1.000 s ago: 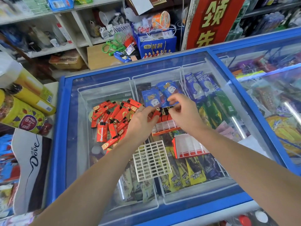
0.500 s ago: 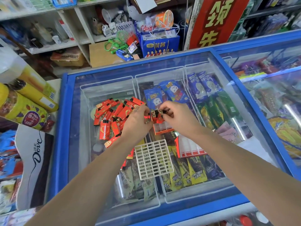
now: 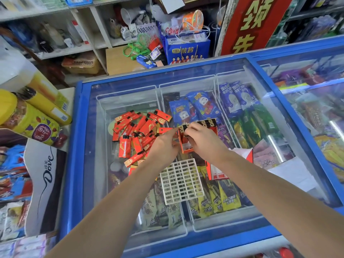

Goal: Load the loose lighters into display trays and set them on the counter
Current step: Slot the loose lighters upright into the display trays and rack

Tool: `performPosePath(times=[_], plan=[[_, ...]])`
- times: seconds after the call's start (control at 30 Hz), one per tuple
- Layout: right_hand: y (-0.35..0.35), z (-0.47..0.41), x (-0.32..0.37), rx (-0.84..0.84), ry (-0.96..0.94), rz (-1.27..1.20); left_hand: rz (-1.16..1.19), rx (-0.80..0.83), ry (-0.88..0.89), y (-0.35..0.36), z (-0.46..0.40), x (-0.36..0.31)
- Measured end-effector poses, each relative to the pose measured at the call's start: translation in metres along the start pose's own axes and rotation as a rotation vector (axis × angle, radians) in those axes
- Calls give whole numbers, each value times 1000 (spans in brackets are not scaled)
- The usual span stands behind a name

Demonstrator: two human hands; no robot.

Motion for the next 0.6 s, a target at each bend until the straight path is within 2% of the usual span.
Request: performPosePath(times=[0.27, 0.6], plan=[[0, 6, 6, 40, 25, 134, 20, 16, 9, -3, 6, 6], [0, 5, 16, 13, 60, 147, -68, -74, -120, -45, 17, 53]])
Point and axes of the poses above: each hand's wrist, its own z-axis away from the middle knuckle, its own y-axis out of the palm, x = y × z, the point moved 1 cm from there along -z, towards the middle knuckle, and after that the axes turned 2 degrees about -y, right-handed, at the moved point
